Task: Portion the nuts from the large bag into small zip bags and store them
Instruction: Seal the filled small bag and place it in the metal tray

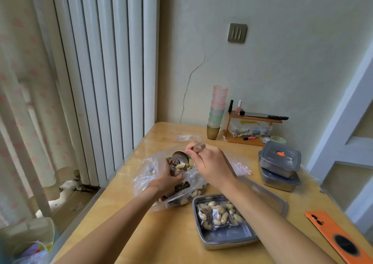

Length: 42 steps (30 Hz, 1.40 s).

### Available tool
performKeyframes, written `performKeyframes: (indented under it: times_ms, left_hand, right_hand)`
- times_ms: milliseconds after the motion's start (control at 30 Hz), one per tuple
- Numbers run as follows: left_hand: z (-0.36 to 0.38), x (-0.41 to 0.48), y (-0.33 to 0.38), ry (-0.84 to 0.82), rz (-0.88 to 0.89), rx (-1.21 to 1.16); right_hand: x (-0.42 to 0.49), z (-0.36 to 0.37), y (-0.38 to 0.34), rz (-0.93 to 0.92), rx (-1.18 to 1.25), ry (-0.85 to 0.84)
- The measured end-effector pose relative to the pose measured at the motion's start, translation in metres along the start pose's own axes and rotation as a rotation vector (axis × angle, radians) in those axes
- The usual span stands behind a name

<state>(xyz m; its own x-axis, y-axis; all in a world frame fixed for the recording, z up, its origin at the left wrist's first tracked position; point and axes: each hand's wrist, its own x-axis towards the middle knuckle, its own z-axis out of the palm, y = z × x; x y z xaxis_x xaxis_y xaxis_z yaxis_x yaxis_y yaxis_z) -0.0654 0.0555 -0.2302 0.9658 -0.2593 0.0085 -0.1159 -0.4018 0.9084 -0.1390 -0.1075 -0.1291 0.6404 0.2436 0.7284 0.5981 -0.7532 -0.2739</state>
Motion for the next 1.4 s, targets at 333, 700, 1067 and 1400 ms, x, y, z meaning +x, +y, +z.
performKeyframes:
  times_ms: [333, 700, 1067, 1400]
  left_hand:
    - [-0.004, -0.005, 0.001, 0.06, 0.02, 0.042]
    - [-0.007, -0.013, 0.01, 0.044, 0.116, -0.082]
    - [-0.005, -0.018, 0.014, 0.008, 0.127, -0.111]
    - [0.003, -0.029, 0.009, 0.218, 0.318, -0.16]
  right_hand:
    - [0.004, -0.004, -0.002, 0.03, -0.011, 0.117]
    - [0.005, -0.006, 0.001, -0.024, 0.016, 0.14]
    - [0.003, -0.002, 0.006, 0.057, 0.005, 0.214]
    - [-0.008, 0.016, 0.024, 1.038, 0.428, 0.032]
